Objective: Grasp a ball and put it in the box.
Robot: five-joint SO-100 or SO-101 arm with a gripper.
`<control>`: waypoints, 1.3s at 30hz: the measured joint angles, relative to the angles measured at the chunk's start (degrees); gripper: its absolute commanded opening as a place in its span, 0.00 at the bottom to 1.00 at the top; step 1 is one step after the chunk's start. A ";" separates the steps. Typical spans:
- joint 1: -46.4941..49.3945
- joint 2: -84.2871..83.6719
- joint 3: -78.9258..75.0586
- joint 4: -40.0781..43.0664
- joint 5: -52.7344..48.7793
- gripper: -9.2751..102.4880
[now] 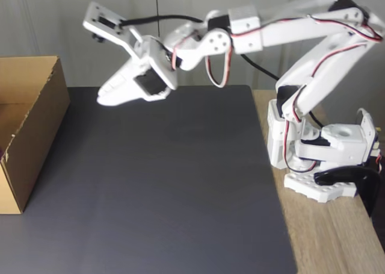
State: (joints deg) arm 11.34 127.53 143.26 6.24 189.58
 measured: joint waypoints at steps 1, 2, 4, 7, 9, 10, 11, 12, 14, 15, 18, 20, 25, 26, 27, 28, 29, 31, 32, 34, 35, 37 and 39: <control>-0.09 1.67 2.02 0.00 0.00 0.13; -0.18 3.16 4.04 0.00 0.00 0.13; -0.70 5.98 7.12 -0.18 0.00 0.13; -1.41 9.84 11.60 -0.18 0.00 0.13; -1.67 12.22 14.33 -0.18 0.00 0.13; -1.76 13.27 15.47 -0.18 0.00 0.12; -1.76 14.50 16.88 -0.18 0.00 0.12; -1.76 15.64 18.37 -0.18 0.00 0.12; -1.76 17.93 20.57 -0.09 0.00 0.12; -1.67 19.42 21.88 -0.09 0.00 0.12; -1.23 23.99 26.02 0.62 0.00 0.13; -0.53 27.33 28.21 0.97 0.00 0.13; 2.55 38.06 34.45 4.22 0.00 0.13; 3.16 40.78 35.60 5.45 0.00 0.13; 3.69 43.42 36.56 7.03 0.09 0.13; 4.22 46.23 37.09 9.14 0.26 0.13; 4.57 48.08 37.09 11.51 0.35 0.13; 4.83 49.92 37.27 14.68 0.35 0.12; 4.83 50.36 37.35 15.29 0.35 0.12; 4.83 50.89 37.35 16.00 0.18 0.10; 4.83 51.15 37.35 16.61 0.09 0.09; 4.83 51.24 37.35 18.37 -0.26 0.09; 4.83 51.42 37.35 20.83 -1.05 0.08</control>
State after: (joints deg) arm 16.17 178.95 180.62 27.07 188.53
